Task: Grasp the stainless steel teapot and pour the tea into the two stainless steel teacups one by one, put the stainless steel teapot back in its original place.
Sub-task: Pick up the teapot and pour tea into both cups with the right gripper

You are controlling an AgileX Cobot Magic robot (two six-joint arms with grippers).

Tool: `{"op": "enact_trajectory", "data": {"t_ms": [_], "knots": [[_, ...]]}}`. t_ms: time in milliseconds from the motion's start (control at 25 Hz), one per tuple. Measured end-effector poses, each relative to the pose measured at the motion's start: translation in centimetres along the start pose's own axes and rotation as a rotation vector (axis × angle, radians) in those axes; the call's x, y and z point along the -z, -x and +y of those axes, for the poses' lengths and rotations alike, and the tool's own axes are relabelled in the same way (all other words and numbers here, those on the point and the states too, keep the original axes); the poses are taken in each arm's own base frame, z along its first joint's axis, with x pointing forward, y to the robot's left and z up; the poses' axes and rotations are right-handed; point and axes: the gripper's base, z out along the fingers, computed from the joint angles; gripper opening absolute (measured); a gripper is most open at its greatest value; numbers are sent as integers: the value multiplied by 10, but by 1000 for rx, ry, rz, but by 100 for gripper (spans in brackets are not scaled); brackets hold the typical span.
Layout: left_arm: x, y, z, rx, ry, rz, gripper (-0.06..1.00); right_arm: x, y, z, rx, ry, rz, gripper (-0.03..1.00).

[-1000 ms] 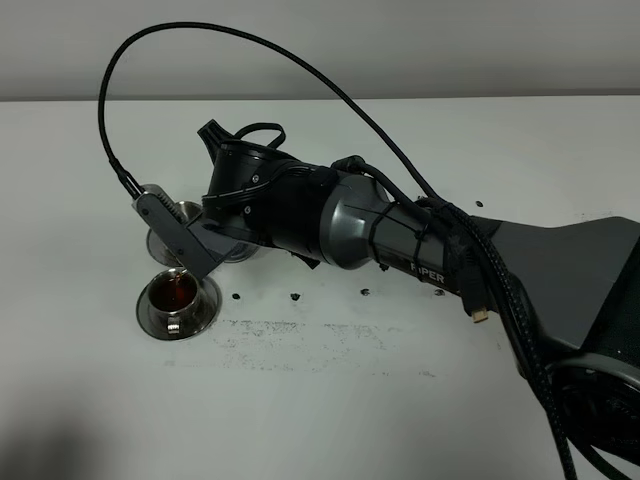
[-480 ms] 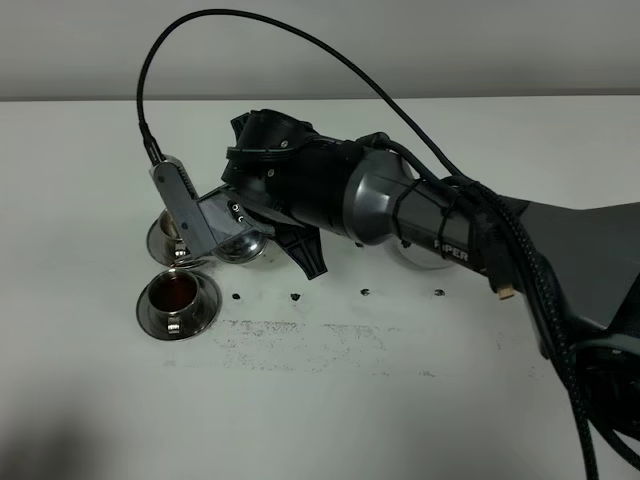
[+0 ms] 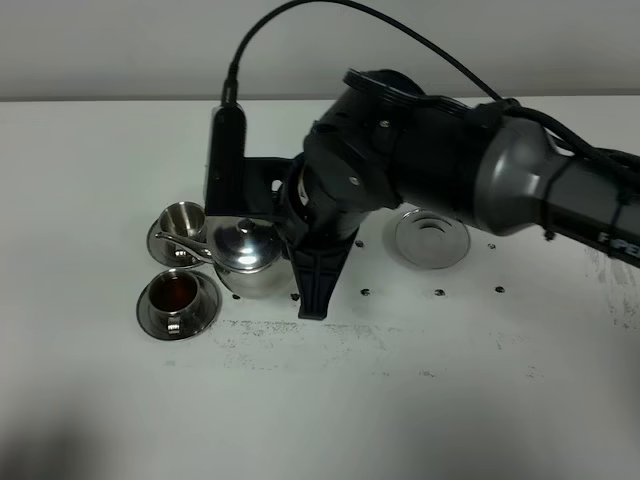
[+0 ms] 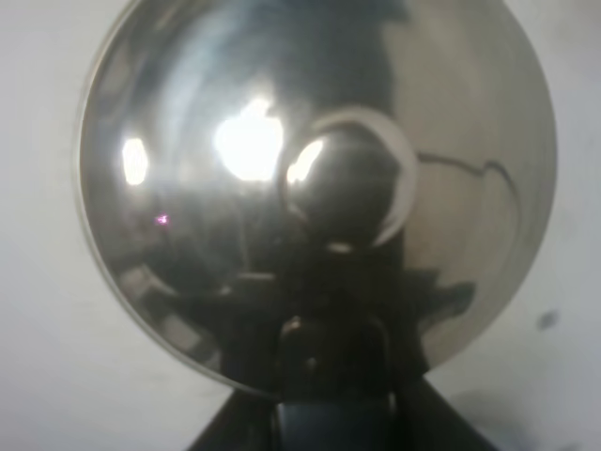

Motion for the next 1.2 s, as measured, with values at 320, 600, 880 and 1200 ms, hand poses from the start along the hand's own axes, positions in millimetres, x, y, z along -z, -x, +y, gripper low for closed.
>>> {"op": "enact_trajectory", "data": {"t_ms": [320,600,880,1200], "knots": [[0,0,0,0,0,0,59,-29,-32,39,-337,123,14,19],[0,0,0,0,0,0,59,-51,-31,45,-341,120,11,19],[0,0,0,0,0,0,59,-66,-27,58,-250,111,49,19],[0,0,0,0,0,0,59,-55,-15,46,-221,87,66,19]]}}
